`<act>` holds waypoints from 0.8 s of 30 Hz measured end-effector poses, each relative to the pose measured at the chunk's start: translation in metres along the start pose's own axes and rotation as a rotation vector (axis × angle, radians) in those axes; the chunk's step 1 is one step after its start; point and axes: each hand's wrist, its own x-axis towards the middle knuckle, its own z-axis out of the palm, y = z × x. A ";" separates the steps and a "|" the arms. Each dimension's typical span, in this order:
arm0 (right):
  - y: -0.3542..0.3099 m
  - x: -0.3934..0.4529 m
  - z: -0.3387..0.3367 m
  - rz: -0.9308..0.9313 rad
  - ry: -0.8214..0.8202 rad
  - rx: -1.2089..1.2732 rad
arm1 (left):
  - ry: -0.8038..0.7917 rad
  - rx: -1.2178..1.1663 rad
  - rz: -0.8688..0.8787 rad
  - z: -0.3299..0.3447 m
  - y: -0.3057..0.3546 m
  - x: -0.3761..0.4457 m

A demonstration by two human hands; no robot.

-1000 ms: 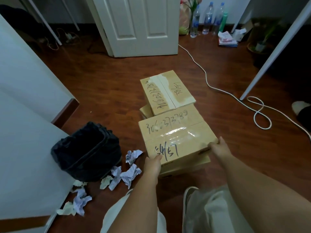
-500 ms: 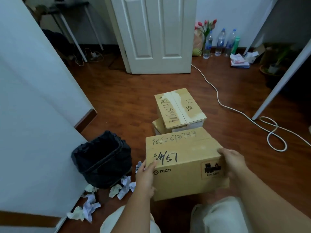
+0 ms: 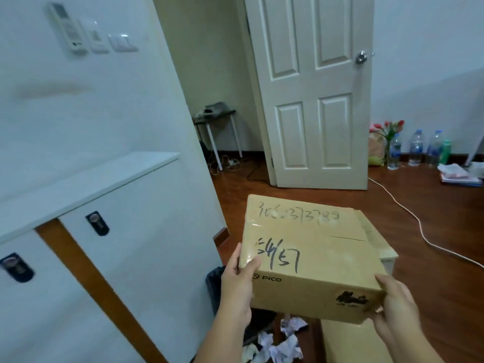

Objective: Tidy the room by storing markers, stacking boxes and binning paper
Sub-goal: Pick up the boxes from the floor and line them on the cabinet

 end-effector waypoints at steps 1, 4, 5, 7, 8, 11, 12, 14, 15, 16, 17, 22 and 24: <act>-0.004 -0.010 0.012 0.000 -0.040 0.006 | 0.008 -0.001 0.044 -0.009 0.014 -0.008; -0.011 -0.042 0.047 -0.016 -0.158 0.009 | 0.043 -0.040 0.162 -0.041 0.048 -0.030; -0.013 -0.053 0.058 -0.024 -0.203 0.011 | 0.059 -0.043 0.191 -0.050 0.058 -0.038; -0.013 -0.079 0.080 -0.034 -0.291 0.017 | 0.103 -0.073 0.260 -0.075 0.077 -0.055; -0.013 -0.090 0.090 -0.043 -0.335 0.025 | 0.118 -0.086 0.293 -0.086 0.085 -0.062; -0.011 -0.127 0.123 -0.067 -0.458 0.049 | 0.185 -0.102 0.376 -0.125 0.110 -0.087; -0.011 -0.141 0.134 -0.073 -0.512 0.043 | 0.207 -0.107 0.397 -0.138 0.118 -0.096; -0.005 -0.170 0.164 -0.068 -0.649 0.008 | 0.270 -0.123 0.453 -0.171 0.136 -0.116; -0.003 -0.182 0.175 -0.073 -0.702 -0.008 | 0.302 -0.120 0.478 -0.185 0.144 -0.123; 0.002 -0.198 0.191 -0.073 -0.775 -0.030 | 0.347 -0.117 0.522 -0.203 0.152 -0.132; 0.007 -0.214 0.206 -0.075 -0.848 -0.053 | 0.387 -0.110 0.567 -0.221 0.160 -0.141; 0.032 -0.277 0.264 -0.129 -1.103 -0.157 | 0.558 -0.057 0.724 -0.297 0.188 -0.169; 0.044 -0.296 0.285 -0.138 -1.192 -0.219 | 0.657 -0.012 0.749 -0.322 0.197 -0.177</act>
